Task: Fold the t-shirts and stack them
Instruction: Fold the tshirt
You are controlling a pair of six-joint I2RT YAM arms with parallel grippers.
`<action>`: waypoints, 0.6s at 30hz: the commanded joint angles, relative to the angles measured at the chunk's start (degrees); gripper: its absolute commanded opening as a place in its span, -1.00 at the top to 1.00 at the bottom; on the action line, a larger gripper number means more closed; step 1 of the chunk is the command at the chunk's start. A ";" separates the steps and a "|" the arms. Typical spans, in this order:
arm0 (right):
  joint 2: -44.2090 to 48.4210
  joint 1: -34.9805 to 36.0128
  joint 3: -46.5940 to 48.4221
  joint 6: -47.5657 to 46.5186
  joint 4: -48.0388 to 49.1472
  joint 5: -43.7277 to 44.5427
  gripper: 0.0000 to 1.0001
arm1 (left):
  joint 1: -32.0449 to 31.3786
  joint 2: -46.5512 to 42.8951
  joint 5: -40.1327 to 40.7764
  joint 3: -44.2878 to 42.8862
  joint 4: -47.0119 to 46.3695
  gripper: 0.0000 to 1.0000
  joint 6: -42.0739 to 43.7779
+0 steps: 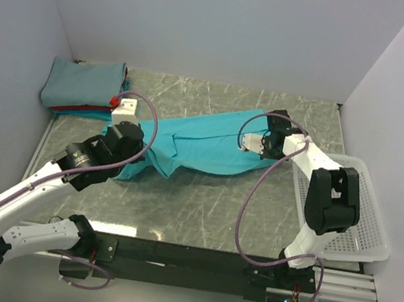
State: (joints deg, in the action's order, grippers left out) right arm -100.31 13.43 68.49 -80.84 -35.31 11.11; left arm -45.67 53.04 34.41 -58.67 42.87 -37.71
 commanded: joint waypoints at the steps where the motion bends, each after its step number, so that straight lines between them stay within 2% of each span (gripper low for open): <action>1: -1.55 -0.42 5.51 2.08 -0.99 -0.65 1.00 | 3.82 1.28 -2.15 -3.20 -4.63 0.99 5.72; 12: -12.00 -0.60 18.77 7.27 -3.36 -1.80 1.00 | 19.11 11.19 -11.73 -5.66 -12.81 0.99 12.57; 18: -17.71 -0.69 25.01 9.47 -3.89 -1.18 1.00 | 24.22 18.05 -16.74 -8.38 -14.48 0.99 13.72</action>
State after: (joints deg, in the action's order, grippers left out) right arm -116.33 13.21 89.17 -73.67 -38.41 9.41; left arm -23.20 69.36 21.82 -63.94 31.90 -26.11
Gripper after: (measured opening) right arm 0.007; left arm 0.013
